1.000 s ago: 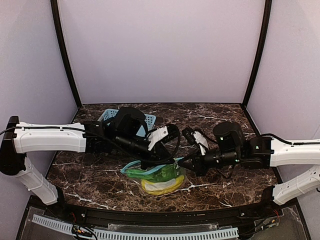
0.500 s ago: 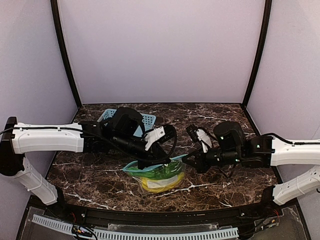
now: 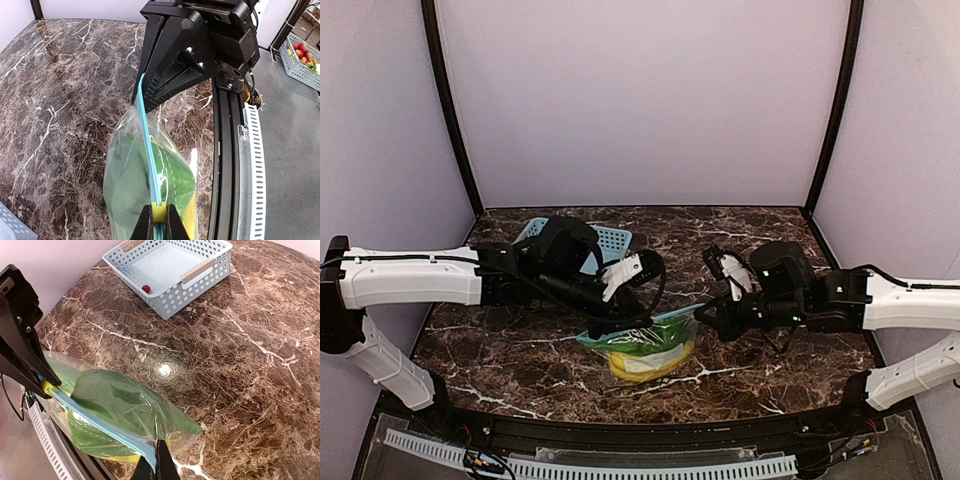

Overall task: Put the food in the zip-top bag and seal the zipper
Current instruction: Zip the zipper of the food storage bag.

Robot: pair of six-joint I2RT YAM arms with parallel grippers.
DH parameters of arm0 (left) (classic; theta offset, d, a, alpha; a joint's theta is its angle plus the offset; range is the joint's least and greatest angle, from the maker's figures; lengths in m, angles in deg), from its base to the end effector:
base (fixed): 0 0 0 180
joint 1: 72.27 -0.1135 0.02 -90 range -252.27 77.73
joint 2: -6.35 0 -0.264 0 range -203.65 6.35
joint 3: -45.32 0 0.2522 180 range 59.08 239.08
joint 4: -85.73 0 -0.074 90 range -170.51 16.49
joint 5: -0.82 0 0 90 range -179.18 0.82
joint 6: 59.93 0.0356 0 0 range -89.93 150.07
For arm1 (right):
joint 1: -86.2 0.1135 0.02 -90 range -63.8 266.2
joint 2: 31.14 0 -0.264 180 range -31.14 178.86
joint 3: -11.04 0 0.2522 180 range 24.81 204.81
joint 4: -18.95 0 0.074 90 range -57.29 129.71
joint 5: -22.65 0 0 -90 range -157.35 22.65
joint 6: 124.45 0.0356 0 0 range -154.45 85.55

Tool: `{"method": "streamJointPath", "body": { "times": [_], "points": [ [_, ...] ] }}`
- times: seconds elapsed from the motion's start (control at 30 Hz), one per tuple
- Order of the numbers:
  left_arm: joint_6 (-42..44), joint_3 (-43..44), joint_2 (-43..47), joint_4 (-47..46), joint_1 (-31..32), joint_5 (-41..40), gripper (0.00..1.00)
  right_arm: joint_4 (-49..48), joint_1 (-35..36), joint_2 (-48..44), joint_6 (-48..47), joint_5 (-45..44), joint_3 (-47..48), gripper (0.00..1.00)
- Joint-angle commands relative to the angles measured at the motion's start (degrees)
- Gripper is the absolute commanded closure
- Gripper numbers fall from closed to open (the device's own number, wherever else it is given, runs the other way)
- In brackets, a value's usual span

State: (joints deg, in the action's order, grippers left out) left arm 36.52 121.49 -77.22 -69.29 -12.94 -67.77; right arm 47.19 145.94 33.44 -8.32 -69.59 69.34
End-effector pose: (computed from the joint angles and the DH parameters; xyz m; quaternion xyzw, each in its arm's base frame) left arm 0.1577 -0.2913 0.2860 0.5427 0.6744 -0.3566 0.3515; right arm 0.1260 0.2132 0.2623 -0.2471 0.8497 0.3043 0.3525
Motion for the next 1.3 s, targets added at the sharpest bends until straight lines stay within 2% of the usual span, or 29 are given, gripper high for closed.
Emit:
{"method": "streamJointPath", "body": {
  "times": [0.0,1.27],
  "points": [
    [0.1,-2.0,3.1,8.1,-0.4,1.0,0.99,5.5,-2.8,-1.1,1.7,-8.7,0.2,1.0],
    [0.2,-5.1,5.7,9.5,-1.6,-0.3,0.99,14.3,-11.9,0.1,4.0,-10.5,2.0,1.0]
  ]
}}
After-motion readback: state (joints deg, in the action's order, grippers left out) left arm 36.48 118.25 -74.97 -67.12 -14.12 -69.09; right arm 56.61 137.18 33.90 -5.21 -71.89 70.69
